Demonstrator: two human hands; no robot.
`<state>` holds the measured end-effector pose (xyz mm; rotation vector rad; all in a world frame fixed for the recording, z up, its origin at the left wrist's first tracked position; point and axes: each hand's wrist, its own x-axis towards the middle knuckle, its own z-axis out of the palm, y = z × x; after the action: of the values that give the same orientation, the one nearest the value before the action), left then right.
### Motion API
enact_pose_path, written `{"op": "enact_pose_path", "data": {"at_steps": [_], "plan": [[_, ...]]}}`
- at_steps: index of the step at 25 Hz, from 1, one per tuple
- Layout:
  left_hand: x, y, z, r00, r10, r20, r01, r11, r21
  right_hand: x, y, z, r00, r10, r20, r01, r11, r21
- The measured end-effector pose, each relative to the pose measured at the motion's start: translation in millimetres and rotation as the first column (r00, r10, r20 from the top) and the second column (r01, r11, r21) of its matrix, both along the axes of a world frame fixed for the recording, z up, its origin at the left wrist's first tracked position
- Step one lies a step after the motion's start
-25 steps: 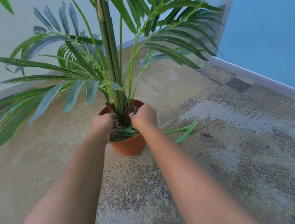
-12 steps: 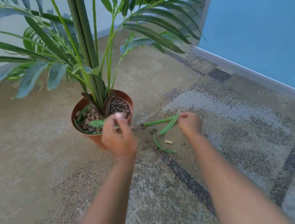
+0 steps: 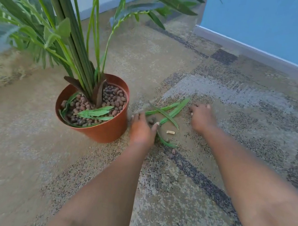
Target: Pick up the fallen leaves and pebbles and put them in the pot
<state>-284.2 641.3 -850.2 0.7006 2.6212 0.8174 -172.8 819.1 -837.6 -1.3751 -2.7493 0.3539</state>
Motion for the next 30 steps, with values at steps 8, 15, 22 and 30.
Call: {"op": "enact_pose_path", "data": {"at_steps": [8,15,22,30], "plan": [[4,-11,-1,0.985,-0.169,0.043,0.169,0.986,-0.001,3,-22,41,0.86,-0.19,-0.473,0.101,0.973,-0.206],[-3,-38,4,0.952,-0.238,0.194,0.232,0.971,0.053,-80,-140,165,0.517,0.393,-0.761,-0.55,0.833,0.057],[-8,-44,4,0.943,-0.281,0.18,0.278,0.96,0.044,-110,-155,150,0.616,0.702,-0.358,-0.758,0.651,-0.027],[-10,-43,4,0.928,-0.276,0.249,0.267,0.961,0.069,-71,-18,39,0.764,0.556,0.329,-0.517,0.831,-0.205]]}}
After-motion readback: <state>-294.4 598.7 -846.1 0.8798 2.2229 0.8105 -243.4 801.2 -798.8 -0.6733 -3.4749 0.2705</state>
